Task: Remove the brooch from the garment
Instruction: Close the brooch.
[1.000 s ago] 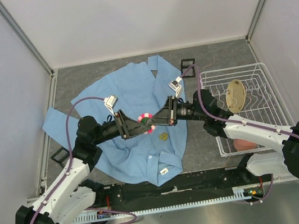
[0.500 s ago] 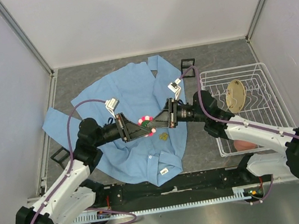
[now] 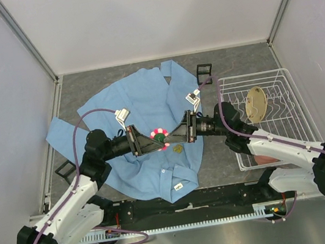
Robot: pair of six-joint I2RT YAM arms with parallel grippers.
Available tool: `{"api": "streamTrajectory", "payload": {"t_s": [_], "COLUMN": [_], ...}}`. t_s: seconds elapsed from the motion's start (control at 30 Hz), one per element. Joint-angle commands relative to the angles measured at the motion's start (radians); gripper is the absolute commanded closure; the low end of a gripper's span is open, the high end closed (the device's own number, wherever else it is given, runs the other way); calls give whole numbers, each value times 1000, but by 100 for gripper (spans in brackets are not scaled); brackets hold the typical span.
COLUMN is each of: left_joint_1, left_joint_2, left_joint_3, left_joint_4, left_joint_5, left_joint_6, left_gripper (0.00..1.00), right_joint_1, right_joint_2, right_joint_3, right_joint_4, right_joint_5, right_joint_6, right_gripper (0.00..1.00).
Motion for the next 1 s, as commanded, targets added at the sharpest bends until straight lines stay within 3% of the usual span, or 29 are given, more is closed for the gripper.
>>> {"api": "streamTrajectory", "payload": {"t_s": [0.0,0.1,0.33,0.57,0.87,0.97], "left_joint_1": [3,3,3,3,3,3], "left_joint_2": [-13,-10,-5,7,6,6], "left_joint_3": [9,13,21,29,33,33], "left_joint_4": [19,22,35,42,43,42], "left_joint_5": [10,19,33,55,70,74], "left_joint_6": [48,45,35,37,42,42], "left_gripper": [92,92,92,92,92,92], "right_joint_1": [-7,-7,-5,-5,-4,-2], "right_joint_2": [-32,-6,42,53,73,77], "right_joint_3": [-13,-4,2,13,18,16], "right_joint_4": [64,101,172,176,184,195], "right_joint_5": [-26,-50,-66,-66,-63,-66], "right_joint_6": [9,23,45,45,51,54], "right_gripper": [70,74,58,65,66,78]}}
